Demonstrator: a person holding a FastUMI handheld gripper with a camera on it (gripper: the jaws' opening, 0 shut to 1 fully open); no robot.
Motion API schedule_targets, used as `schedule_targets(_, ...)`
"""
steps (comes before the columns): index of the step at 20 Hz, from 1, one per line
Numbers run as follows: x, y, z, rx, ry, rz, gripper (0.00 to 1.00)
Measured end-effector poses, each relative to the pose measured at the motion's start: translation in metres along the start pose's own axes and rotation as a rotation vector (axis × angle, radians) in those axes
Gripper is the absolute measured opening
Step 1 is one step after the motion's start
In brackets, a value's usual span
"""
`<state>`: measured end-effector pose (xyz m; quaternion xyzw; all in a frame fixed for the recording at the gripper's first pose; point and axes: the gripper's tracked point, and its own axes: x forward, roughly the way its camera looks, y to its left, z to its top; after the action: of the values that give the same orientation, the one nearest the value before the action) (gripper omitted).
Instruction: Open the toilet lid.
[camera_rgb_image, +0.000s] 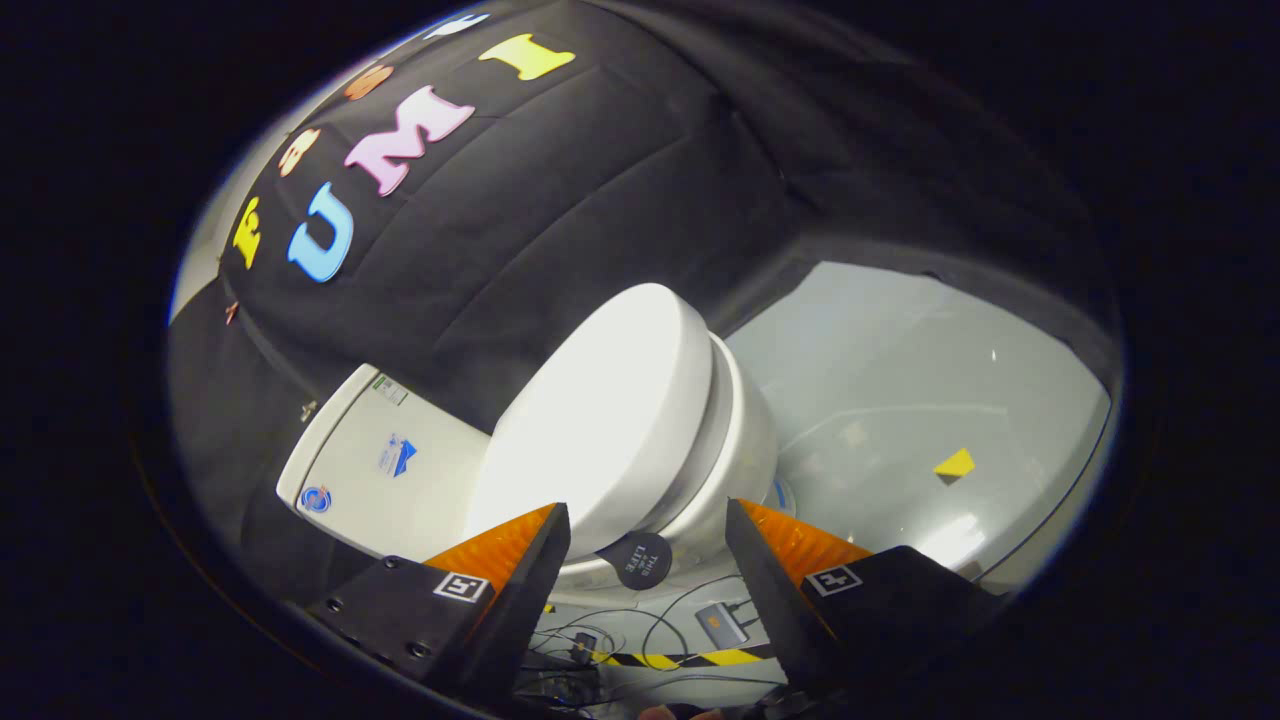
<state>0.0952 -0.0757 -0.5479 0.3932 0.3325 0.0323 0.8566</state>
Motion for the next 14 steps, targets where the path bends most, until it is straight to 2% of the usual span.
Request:
schedule_targets(5,0.019,-0.008,-0.026,0.232,0.126,0.052,0.98)
schedule_targets(9,0.028,-0.005,-0.039,0.301,0.168,0.085,0.95)
schedule_targets(14,0.022,-0.002,-0.039,0.358,0.198,0.111,0.17)
